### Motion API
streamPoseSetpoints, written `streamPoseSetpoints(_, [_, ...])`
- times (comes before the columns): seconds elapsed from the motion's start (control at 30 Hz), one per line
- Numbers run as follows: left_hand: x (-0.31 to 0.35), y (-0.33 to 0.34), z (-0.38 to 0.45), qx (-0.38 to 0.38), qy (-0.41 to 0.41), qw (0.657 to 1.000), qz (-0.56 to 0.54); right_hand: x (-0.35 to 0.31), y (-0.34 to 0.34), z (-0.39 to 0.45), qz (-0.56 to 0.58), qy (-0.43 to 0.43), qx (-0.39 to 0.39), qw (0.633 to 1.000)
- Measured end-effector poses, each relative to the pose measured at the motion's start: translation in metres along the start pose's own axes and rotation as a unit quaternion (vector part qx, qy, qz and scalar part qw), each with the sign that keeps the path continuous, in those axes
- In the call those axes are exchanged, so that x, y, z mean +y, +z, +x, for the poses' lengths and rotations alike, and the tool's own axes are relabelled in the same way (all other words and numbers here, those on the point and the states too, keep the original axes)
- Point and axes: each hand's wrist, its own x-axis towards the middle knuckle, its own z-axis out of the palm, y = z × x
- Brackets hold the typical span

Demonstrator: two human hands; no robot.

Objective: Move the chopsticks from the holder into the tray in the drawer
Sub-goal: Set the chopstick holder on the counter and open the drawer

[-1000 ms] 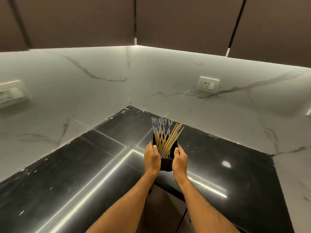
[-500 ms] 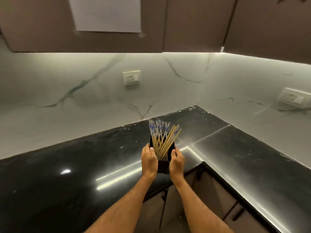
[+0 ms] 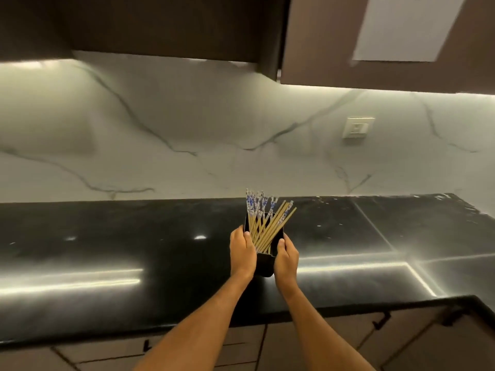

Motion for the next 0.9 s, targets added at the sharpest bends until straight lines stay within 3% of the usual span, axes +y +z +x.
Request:
streamPoseSetpoints(0.2, [-0.050,-0.117,0.020,0.037,-0.019,0.999,0.015,0.021,0.115,-0.049,0.002,0.017,-0.034,0.999])
streamPoseSetpoints(0.37, [-0.092,-0.175,0.034,0.056,-0.044,0.997,0.022,0.043,0.175,-0.074,-0.004,0.045,-0.070,0.997])
streamPoseSetpoints(0.9, [-0.138,-0.214,0.081,0.058,-0.094,0.994,0.028,0.078,0.248,-0.059,-0.082,0.090,-0.052,0.991])
